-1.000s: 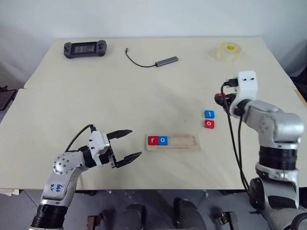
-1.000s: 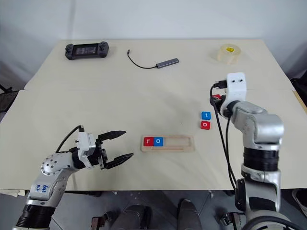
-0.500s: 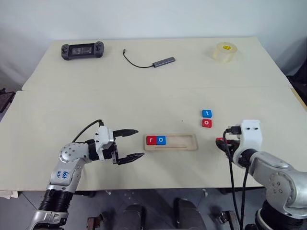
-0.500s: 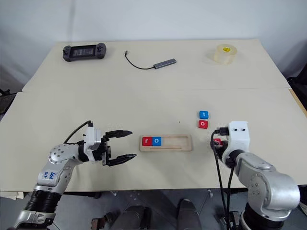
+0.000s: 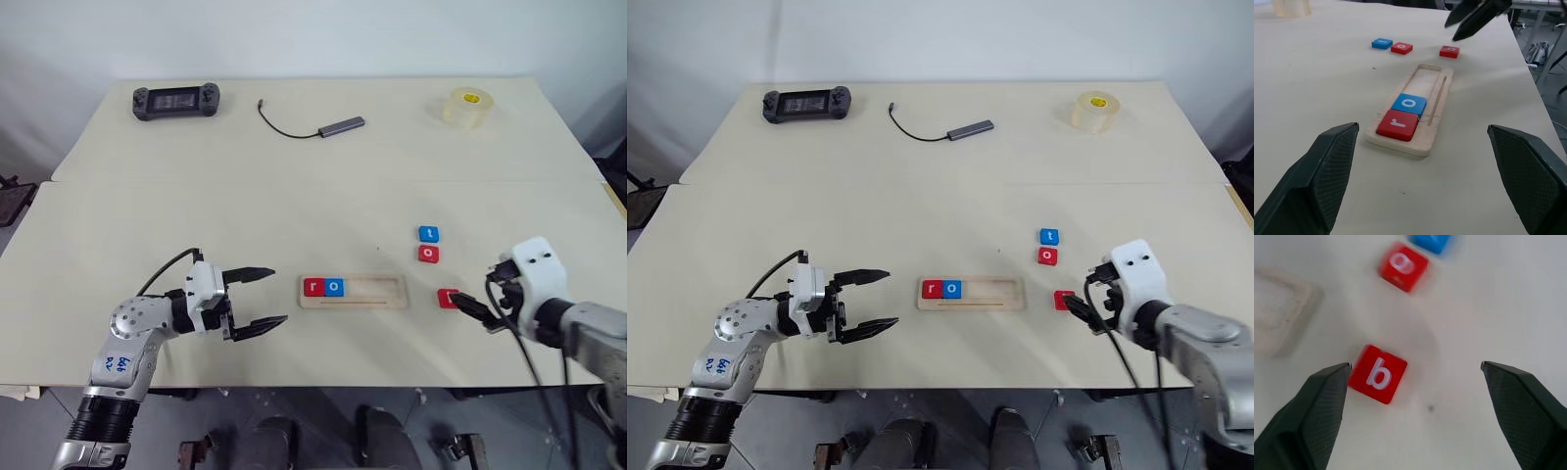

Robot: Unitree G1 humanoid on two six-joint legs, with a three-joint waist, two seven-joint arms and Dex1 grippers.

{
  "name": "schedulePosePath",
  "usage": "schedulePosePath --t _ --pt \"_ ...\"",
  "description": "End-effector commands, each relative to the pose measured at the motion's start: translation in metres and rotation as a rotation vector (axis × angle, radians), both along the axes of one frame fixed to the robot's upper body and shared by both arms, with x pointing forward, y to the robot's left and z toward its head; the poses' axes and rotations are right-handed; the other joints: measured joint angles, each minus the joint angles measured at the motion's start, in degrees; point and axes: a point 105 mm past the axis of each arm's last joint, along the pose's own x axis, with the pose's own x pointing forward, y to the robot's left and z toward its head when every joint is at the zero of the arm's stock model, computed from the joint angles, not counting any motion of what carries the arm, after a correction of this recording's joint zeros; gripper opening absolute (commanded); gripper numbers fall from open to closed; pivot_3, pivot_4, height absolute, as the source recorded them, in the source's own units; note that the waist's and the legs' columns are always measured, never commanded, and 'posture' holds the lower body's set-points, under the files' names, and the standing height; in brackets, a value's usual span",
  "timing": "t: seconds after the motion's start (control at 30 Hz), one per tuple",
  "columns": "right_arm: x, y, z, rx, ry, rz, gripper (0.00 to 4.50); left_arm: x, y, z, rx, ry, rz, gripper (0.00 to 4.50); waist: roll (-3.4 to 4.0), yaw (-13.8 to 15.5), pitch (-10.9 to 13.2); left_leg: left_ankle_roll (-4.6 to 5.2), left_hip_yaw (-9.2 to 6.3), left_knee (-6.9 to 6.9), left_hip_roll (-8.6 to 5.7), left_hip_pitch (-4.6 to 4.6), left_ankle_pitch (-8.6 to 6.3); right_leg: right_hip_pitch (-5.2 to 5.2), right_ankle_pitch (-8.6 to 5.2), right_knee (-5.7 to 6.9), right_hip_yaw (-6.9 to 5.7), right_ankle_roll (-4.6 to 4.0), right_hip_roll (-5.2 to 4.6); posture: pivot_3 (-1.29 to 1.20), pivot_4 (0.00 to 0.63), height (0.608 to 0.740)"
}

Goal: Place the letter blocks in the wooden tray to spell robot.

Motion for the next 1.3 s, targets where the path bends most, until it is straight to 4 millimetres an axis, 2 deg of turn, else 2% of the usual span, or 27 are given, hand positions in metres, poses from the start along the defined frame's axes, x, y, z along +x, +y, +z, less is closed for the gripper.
schedulePosePath --t 0.03,0.2,0.4,0.5,0.6,0.73,0.87,0.93,1.03,1.17,1.3 --pt "-0.007 0.006 0.003 -0.095 -0.064 0.373 4.47 -0.002 -0.001 0.013 -0.015 -0.051 -0.029 4.5 -0.06 -0.1 0.0 0.0 0.05 0.02 0.02 0.01 0.0 0.04 0.03 -0.05 -0.01 0.05 0.02 0.0 0.15 0.74" --pt "0.007 -0.013 -0.02 -0.176 -0.017 0.558 4.47 -0.003 -0.006 0.016 -0.009 -0.078 -0.047 4.5 -0.19 -0.4 0.1 0.04 0.22 0.28 0.05 0.07 -0.02 0.09 0.1 -0.16 0.1 0.18 -0.02 0.0 0.15 0.74" --pt "0.041 -0.019 -0.032 -0.196 -0.02 0.631 4.47 -0.007 -0.011 0.018 -0.013 -0.079 -0.063 4.5 -0.19 -0.4 0.1 -0.01 0.22 0.35 0.1 0.08 -0.01 0.07 0.1 -0.22 0.12 0.17 -0.02 0.0 0.15 0.74" --pt "0.053 -0.015 -0.032 -0.186 -0.042 0.652 4.47 -0.008 -0.012 0.018 -0.009 -0.083 -0.066 4.5 -0.17 -0.2 0.1 -0.05 0.16 0.33 0.13 0.06 -0.02 0.04 0.09 -0.24 0.07 0.15 -0.02 0.0 0.15 0.74" --pt "0.056 -0.012 -0.038 -0.177 -0.003 0.692 4.47 -0.01 -0.014 0.019 -0.012 -0.085 -0.065 4.5 -0.18 -0.3 0.1 -0.06 0.15 0.35 0.13 0.03 -0.03 0.05 0.09 -0.28 0.05 0.14 -0.02 0.0 0.15 0.74" --pt "0.056 -0.014 -0.044 -0.182 0.055 0.721 3.25 -0.012 -0.011 0.018 -0.006 -0.086 -0.048 4.5 -0.17 -0.3 0.1 -0.07 0.15 0.37 0.14 0.05 -0.03 0.07 0.09 -0.28 0.05 0.14 -0.02 0.0 0.15 0.74" --pt "0.059 -0.01 -0.039 -0.174 0.052 0.752 1.97 -0.012 -0.009 0.019 -0.002 -0.089 -0.031 4.5 -0.17 -0.3 0.1 -0.08 0.16 0.44 0.15 0.09 -0.04 0.12 0.1 -0.25 0.06 0.13 -0.02 0.0 0.15 0.74" --pt "0.062 0.001 -0.03 -0.166 0.022 0.787 1.46 -0.013 -0.007 0.018 0.0 -0.09 -0.021 4.5 -0.17 -0.3 0.1 -0.08 0.16 0.44 0.15 0.09 -0.04 0.11 0.1 -0.24 0.06 0.13 -0.02 0.0 0.15 0.74" --pt "0.064 0.023 -0.011 -0.131 -0.021 0.854 1.47 -0.013 -0.006 0.018 0.0 -0.094 -0.005 4.5 -0.15 -0.4 0.1 -0.1 0.18 0.44 0.16 0.05 -0.05 0.03 0.1 -0.19 0.09 0.13 -0.02 0.0 0.15 0.74" --pt "0.059 0.064 0.01 -0.065 -0.026 0.94 1.47 -0.014 -0.005 0.016 0.0 -0.094 0.008 4.5 -0.1 -0.4 0.1 -0.16 0.18 0.43 0.23 0.0 -0.06 -0.04 0.09 -0.18 0.07 0.11 0.0 0.0 0.15 0.74" --pt "0.061 0.101 0.011 -0.055 0.03 0.937 1.47 -0.014 -0.004 0.014 -0.003 -0.091 0.037 4.5 -0.1 -0.2 0.1 -0.16 0.15 0.43 0.23 -0.01 -0.07 -0.03 0.09 -0.19 0.06 0.1 -0.02 0.0 0.15 0.74"
